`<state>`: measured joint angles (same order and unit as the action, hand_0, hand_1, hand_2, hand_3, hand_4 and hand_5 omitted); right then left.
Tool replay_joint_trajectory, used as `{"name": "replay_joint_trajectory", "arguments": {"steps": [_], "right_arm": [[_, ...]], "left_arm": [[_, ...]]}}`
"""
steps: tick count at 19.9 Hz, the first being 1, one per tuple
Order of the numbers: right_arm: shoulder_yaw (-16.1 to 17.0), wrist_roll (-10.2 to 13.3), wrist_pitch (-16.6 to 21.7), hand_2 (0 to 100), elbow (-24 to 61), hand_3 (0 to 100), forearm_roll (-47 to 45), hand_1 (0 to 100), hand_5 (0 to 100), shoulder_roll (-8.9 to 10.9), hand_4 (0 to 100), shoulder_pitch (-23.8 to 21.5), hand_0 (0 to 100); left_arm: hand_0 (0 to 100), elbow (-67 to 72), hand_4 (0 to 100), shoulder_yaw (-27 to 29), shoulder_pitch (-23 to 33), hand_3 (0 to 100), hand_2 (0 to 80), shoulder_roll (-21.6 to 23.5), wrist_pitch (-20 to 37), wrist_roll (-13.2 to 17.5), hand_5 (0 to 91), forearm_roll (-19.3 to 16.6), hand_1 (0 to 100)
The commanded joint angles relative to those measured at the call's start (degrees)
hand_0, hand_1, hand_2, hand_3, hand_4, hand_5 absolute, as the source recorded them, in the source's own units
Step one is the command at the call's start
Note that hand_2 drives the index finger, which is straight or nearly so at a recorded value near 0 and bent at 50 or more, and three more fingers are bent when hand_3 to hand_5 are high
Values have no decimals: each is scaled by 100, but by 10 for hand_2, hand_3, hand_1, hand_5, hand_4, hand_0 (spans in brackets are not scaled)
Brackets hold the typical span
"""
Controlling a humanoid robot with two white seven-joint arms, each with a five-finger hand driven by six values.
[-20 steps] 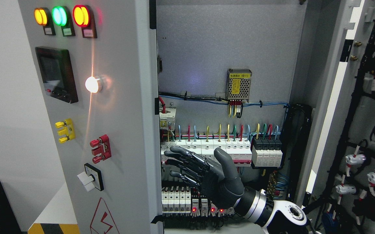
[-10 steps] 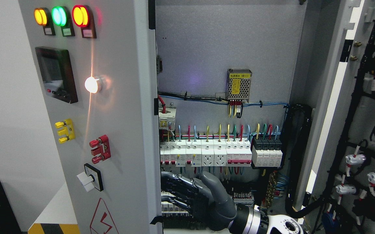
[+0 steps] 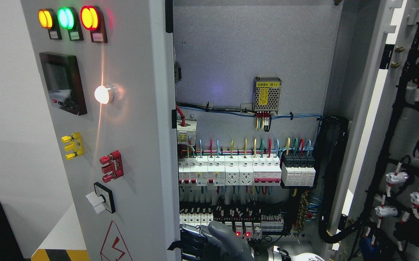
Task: Open door with both hands
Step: 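Swing the indicator-light door wide open with the right hand, then withdraw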
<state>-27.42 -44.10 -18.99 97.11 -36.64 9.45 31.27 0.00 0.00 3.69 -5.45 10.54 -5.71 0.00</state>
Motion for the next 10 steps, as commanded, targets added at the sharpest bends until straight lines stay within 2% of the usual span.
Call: {"name": "replay_joint_trajectory", "arguments": {"steps": [1,10], "right_arm": [[-571,6,-8,0,45,0,43,0,0,-4,0,-16,0],[-720,15,-8,0,-17,0,34,0,0,-66,0,-24,0]], "left_arm": [[0,-44,0,-61,0,0,0,0,0,0,0,-26,0],[0,-44,0,-61,0,0,0,0,0,0,0,-18,0]]}}
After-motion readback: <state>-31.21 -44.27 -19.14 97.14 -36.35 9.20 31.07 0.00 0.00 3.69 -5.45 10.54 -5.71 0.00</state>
